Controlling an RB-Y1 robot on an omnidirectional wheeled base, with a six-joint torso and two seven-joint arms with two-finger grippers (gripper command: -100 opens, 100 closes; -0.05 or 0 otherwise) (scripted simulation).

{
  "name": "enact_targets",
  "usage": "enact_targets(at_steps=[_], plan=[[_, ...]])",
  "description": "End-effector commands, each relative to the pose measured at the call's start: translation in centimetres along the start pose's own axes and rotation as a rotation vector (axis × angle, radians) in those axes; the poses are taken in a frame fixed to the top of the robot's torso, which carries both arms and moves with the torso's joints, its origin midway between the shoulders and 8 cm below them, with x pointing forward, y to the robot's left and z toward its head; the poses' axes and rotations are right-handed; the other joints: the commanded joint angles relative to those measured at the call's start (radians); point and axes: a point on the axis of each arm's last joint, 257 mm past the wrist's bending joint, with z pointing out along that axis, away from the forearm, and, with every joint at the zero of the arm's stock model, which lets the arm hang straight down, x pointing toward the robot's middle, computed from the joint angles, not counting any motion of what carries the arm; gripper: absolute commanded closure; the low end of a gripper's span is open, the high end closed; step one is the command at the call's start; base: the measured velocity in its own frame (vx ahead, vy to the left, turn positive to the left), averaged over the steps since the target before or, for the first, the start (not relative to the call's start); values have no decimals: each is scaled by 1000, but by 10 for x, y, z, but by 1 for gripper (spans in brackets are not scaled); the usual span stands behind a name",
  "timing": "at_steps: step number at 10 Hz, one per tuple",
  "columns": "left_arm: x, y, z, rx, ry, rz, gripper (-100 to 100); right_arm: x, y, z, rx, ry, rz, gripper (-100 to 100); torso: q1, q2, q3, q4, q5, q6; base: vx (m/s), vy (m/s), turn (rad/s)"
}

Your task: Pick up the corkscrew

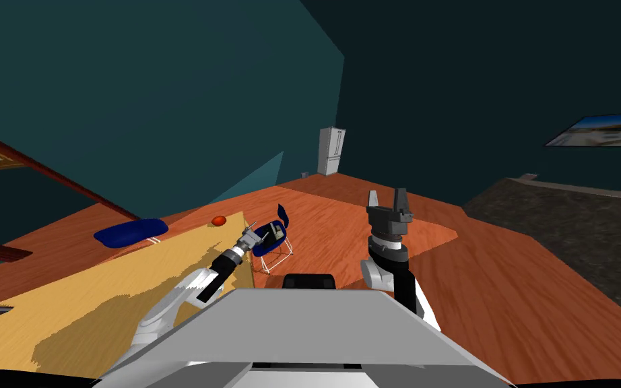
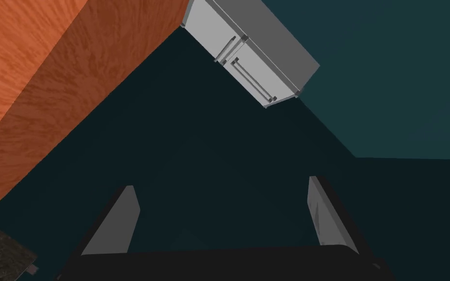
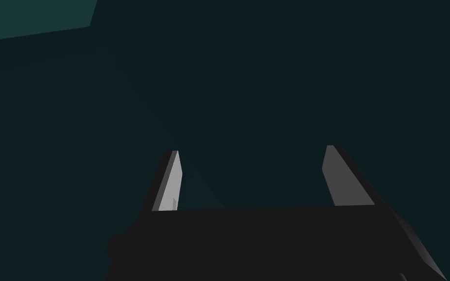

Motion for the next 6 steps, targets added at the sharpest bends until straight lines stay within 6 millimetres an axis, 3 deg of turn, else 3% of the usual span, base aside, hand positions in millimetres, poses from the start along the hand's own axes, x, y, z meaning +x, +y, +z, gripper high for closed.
enact_targets(at_steps=[1,2,3,4,5,6], plan=[[24,-9,-7,42,47,107,-100,0,0,0,0,0,0,0,0,0,0,0,0,0,-44,41,-372],[25,-10,-7,47,49,152,-100,0,0,0,0,0,0,0,1,1,0,0,0,2,-55,50,-279],[25,-10,-7,47,48,170,-100,0,0,0,0,0,0,0,1,1,1,0,0,0,-29,24,19],[47,-18,-14,91,90,260,-100,0,0,0,0,0,0,0,0,0,0,0,0,0,-52,34,-354],[48,-19,-14,97,90,300,-100,0,0,0,0,0,0,0,1,1,0,0,0,1,-58,41,-289],[48,-19,-14,97,90,317,-100,0,0,0,0,0,0,0,1,1,1,0,0,0,-29,20,9]])
